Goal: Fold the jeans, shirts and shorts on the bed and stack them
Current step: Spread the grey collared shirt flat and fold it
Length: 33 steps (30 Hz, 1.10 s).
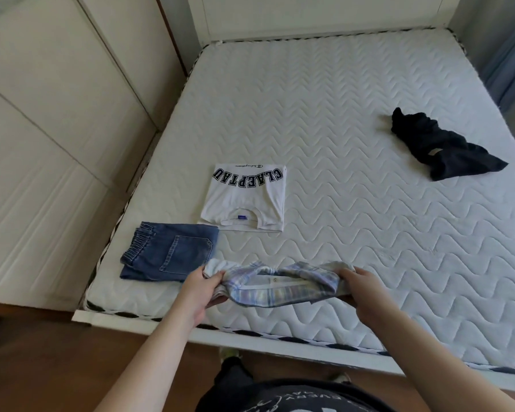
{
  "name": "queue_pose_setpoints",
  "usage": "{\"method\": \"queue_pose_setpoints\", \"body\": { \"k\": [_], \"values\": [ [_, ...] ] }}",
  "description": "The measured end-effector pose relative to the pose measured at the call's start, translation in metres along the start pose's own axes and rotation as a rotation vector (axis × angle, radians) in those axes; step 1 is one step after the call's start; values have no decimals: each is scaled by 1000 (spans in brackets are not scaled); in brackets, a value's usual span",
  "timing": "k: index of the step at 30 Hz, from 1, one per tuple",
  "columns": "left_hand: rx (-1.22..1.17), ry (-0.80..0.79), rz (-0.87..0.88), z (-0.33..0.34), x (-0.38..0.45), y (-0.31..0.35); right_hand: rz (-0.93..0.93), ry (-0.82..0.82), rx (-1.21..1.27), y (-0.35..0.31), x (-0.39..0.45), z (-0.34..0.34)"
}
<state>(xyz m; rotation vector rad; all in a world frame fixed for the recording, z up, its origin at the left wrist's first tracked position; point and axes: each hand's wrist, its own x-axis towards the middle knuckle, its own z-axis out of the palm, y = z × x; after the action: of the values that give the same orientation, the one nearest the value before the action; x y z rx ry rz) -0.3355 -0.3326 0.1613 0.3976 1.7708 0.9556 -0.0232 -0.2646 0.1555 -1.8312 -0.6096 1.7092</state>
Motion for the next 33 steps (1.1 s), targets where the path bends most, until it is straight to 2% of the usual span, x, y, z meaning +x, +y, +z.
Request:
{"method": "queue_pose_setpoints", "body": {
  "k": [10,14,21,27,33],
  "values": [
    [142,-166,87,-97,123,53,-17,222,95,-29,22,139],
    [195,-196,132,-116,171,91,-34,236,89,-44,39,180],
    [234,-210,175,-106,248,167,-62,192,105,-107,95,225],
    [127,-206,88,-81,311,253,-163,100,88,-194,161,257],
    [67,-191,118,-50,374,310,-195,64,175,-279,225,277]
  ]
}}
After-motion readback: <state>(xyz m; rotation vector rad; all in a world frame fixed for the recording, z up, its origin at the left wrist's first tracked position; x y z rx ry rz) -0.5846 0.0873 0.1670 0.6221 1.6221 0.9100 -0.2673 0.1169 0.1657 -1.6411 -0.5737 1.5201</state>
